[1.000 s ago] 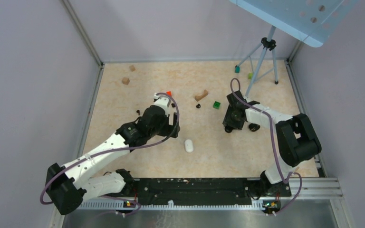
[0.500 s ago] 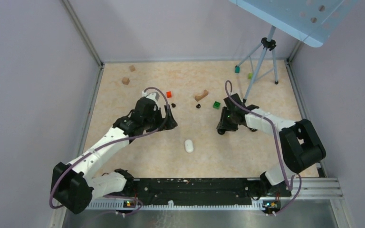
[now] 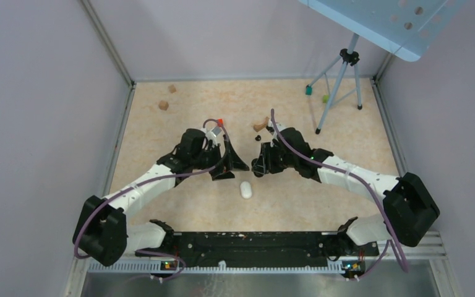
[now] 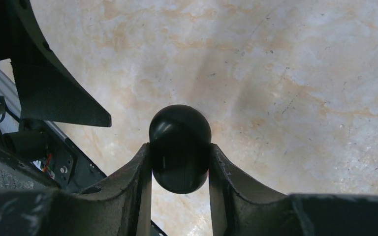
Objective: Insert the wireless bluetooth earbuds into the charging case
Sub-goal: Pass from the right arm to the left
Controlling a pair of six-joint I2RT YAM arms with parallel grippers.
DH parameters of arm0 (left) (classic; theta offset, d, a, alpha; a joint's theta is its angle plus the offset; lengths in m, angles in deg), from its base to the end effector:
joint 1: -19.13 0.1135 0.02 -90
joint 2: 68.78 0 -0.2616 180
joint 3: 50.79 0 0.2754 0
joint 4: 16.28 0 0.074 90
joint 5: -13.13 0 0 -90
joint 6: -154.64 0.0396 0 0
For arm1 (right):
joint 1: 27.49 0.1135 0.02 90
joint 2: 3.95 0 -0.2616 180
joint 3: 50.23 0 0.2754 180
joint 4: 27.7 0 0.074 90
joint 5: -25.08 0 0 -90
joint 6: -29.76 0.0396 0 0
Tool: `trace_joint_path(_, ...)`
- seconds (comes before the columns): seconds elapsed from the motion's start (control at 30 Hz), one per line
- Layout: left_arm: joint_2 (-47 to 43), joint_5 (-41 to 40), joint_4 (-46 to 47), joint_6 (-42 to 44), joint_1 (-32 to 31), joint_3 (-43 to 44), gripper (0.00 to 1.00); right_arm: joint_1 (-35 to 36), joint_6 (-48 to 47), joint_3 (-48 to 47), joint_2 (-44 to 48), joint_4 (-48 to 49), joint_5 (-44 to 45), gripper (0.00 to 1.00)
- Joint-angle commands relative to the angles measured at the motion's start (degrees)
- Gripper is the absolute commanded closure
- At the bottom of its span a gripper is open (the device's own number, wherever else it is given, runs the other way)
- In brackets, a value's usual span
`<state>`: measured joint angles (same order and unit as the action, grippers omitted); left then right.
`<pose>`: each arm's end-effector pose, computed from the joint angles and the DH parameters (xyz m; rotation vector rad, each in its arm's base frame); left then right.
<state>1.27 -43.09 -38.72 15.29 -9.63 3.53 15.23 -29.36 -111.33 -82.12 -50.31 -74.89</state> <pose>0.2348 -0.1540 0.2187 -0.0825 2.4840 -1.3325 0.2280 0.2198 0.2166 -0.3458 2.3801 0.8440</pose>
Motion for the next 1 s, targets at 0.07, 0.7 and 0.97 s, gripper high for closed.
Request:
trace_joint_path(0.07, 0.00, 3.88, 7.60, -4.03, 0.14, -1.62, 0.12, 1.67, -2.99, -0.45, 1.91, 5.84, -2.94, 0.85)
trace_joint_path(0.7, 0.01, -5.40, 13.34, -8.76, 0.74, -4.01, 0.29, 4.57, -3.34, -2.24, 0.14, 6.23, -3.82, 0.86)
trace_joint_path(0.97, 2.97, -1.00, 12.71, -5.64, 0.65, -2.37, 0.33, 4.98, -3.36, -3.25, -0.66, 6.23, -3.82, 0.86)
